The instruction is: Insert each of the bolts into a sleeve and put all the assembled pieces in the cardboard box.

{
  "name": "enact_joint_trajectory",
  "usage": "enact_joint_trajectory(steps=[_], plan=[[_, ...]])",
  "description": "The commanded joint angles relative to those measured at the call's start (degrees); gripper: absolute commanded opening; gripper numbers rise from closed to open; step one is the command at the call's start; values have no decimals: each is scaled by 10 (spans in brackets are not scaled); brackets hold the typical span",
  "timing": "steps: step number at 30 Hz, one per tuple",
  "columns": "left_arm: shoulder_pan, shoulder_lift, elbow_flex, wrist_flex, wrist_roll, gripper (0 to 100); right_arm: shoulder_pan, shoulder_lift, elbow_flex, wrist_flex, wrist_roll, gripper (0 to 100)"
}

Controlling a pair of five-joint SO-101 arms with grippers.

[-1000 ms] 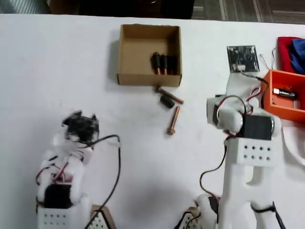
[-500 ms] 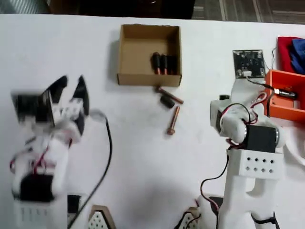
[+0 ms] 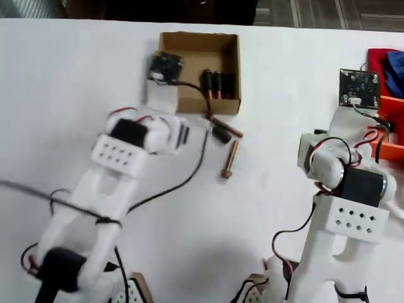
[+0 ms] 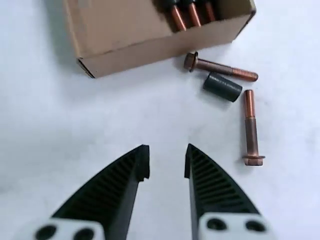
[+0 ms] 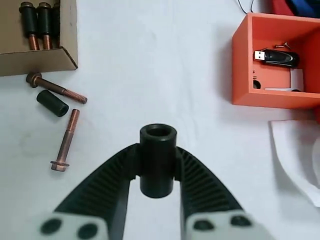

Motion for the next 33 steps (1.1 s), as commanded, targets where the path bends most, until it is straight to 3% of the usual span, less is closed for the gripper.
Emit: enact_joint_trajectory(steps=[1, 7, 11, 17, 33], plan=[[35, 39, -36, -8, 4, 143, 12, -16, -4, 7, -4, 20], [71, 173, -65, -45, 107, 143, 11, -16, -4, 9, -5, 20], [89, 248, -149, 7, 105, 156, 11, -16, -3, 17, -5, 20], [108, 313, -298, 93, 108, 308, 12, -16, -3, 21, -5, 20], [125, 438, -370, 91, 149, 308, 12, -16, -3, 21, -7, 20]])
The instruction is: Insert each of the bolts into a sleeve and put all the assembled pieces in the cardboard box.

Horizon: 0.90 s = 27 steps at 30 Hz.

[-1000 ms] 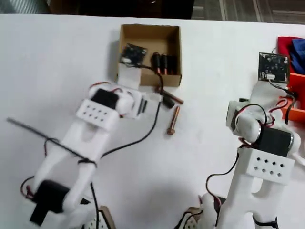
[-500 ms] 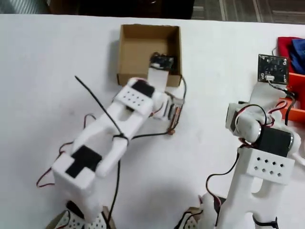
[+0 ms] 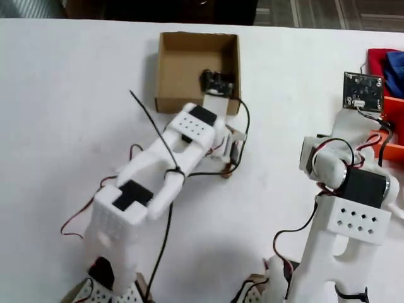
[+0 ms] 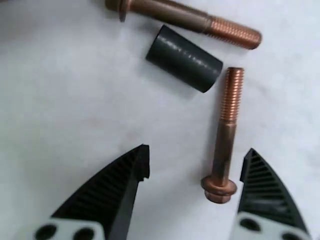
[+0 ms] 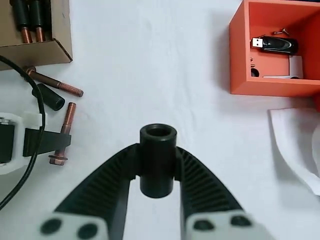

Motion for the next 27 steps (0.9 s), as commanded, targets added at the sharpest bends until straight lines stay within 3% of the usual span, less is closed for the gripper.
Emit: enact_joint_trajectory(steps=[1, 19, 27], plan=[[12, -2, -48, 4, 5, 308, 4, -16, -3, 1, -4, 20], [37, 85, -64, 20, 3, 298, 4, -16, -3, 0, -4, 20], [33, 95, -114, 24, -33, 49, 4, -16, -3, 0, -4, 20]])
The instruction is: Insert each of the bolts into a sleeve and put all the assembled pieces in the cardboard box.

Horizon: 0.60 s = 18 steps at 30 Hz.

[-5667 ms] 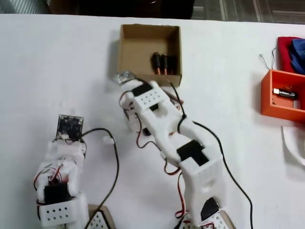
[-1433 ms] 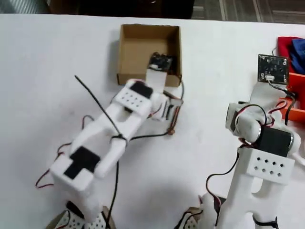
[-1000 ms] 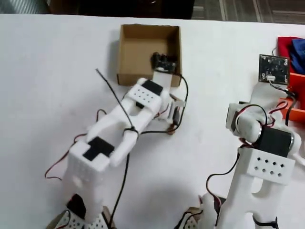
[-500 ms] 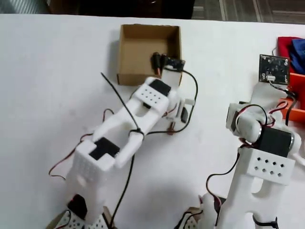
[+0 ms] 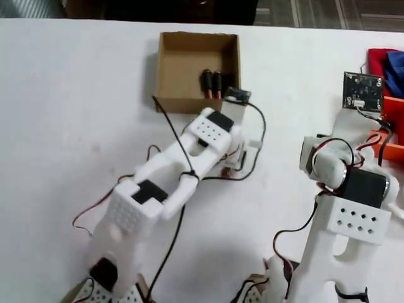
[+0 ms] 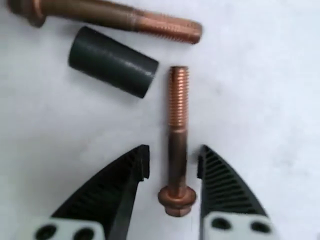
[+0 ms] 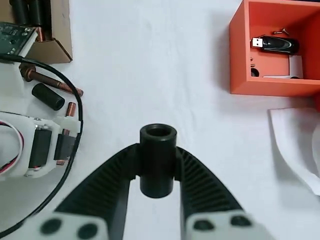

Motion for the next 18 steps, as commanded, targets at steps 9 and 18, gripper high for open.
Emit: enact_joint_trajectory(steps=[9, 18], plan=[[-12, -5, -26, 72, -64, 25, 4, -16, -3, -1, -4, 20], [-34, -7, -50, 216, -67, 25, 4, -16, -3, -2, -5, 20]])
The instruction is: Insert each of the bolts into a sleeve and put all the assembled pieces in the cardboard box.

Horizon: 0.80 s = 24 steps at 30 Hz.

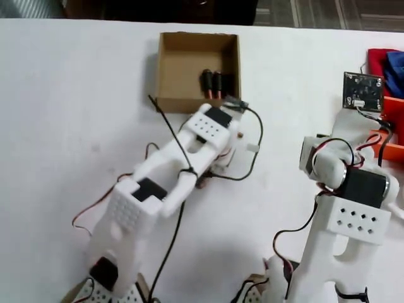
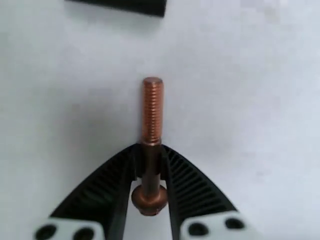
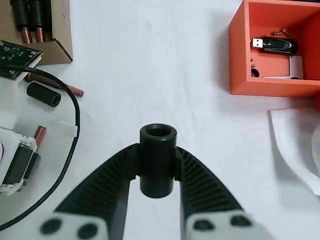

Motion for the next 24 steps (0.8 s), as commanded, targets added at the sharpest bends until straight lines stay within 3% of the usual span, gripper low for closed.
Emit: enact_joint_trajectory(steps=[1, 5, 12, 17, 21, 24], plan=[[-18, -10, -44, 69, -20, 24, 4, -16, -3, -2, -5, 20], [-21, -10, -124, 164, -156, 24, 4, -16, -3, -2, -5, 20], [-102, -12, -111, 170, -472, 24, 3, -16, -4, -14, -4, 20], [-174, -78, -39, 169, -546, 24, 0, -15, -3, -19, -4, 20], [-215, -161, 20, 168, -692, 24, 0, -12, -3, -38, -6, 20], [-241, -203, 52, 165, -746, 27, -1, -15, -3, -48, -7, 20]])
